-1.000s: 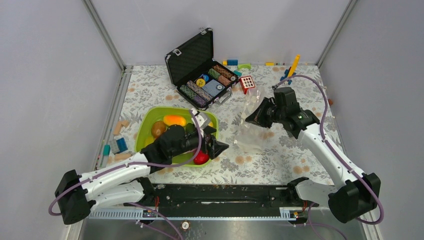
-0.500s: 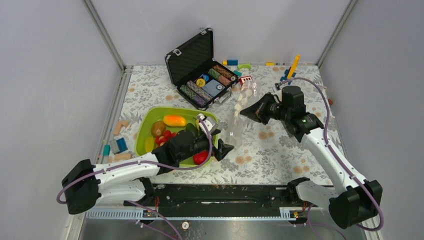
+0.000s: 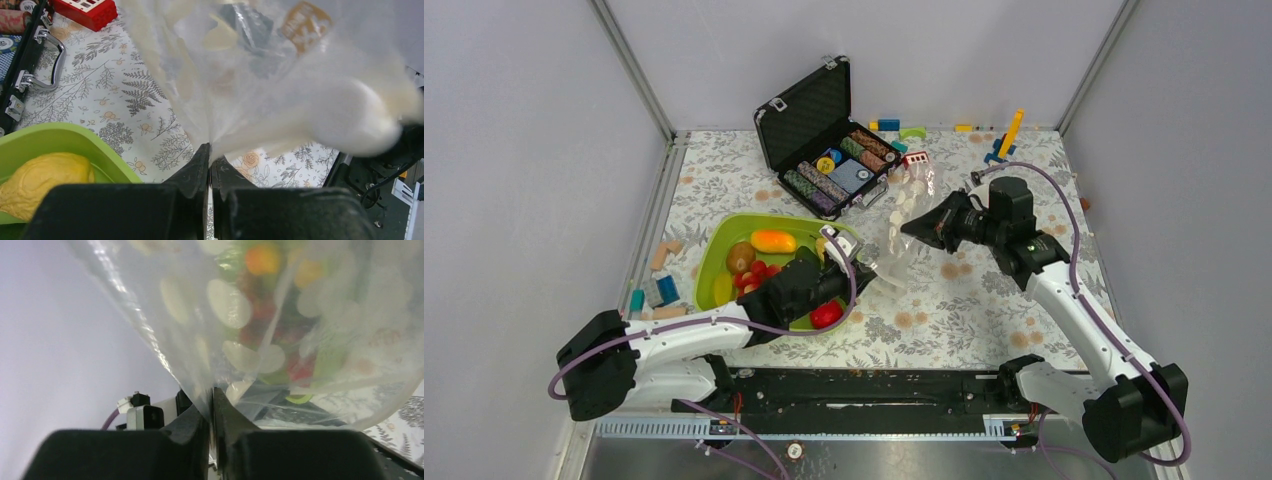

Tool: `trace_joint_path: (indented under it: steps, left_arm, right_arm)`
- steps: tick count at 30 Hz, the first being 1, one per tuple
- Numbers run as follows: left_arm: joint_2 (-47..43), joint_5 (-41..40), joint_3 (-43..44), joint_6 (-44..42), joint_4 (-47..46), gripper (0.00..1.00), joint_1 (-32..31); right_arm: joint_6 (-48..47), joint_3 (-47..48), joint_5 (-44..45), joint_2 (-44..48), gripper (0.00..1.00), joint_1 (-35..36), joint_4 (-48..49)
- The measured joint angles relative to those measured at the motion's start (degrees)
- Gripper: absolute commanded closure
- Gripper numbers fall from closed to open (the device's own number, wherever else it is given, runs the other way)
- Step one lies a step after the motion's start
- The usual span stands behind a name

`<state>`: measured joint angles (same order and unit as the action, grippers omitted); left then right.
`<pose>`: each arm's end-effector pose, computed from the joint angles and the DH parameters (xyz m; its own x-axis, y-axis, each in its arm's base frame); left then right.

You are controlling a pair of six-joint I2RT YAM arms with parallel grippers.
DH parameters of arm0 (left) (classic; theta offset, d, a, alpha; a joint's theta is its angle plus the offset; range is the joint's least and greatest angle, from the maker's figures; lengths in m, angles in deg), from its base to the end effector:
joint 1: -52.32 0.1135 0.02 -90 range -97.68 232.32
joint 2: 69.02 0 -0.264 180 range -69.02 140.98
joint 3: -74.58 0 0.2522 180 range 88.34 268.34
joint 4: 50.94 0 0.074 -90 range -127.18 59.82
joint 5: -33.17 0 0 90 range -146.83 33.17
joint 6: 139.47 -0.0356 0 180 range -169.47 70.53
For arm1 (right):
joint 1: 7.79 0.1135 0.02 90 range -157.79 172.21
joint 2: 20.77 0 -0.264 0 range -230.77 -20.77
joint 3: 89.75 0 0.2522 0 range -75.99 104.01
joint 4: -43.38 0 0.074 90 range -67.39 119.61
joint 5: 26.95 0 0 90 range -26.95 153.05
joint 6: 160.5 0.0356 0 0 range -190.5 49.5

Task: Place the food in the zip-top bag and seal the zipper
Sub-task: Open the zipper of the food storage bag at the center of the board.

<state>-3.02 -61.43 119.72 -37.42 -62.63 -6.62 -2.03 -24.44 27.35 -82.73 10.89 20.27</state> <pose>0.1347 -0.2181 0.2474 -0.2501 0.0120 -0.9681 0.7779 0.5978 -0.1936 0.2250 0.0980 0.3265 -0.8434 0.5123 -0.1619 0.0115 0.3185 0.9479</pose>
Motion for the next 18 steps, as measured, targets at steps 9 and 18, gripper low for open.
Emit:
trace_joint_path:
  steps: [9, 18]
  left_arm:
    - [0.1, -0.1, 2.4, 7.1, 3.1, 1.0, 0.0]
    - [4.2, -4.0, 17.1, 20.7, 20.9, 1.0, 0.0]
  right_arm:
    - [-12.4, -1.2, 6.6, 3.8, 0.0, -0.5, -3.4]
    - [-36.8, -5.0, 22.6, 16.3, 0.0, 4.0, -8.5]
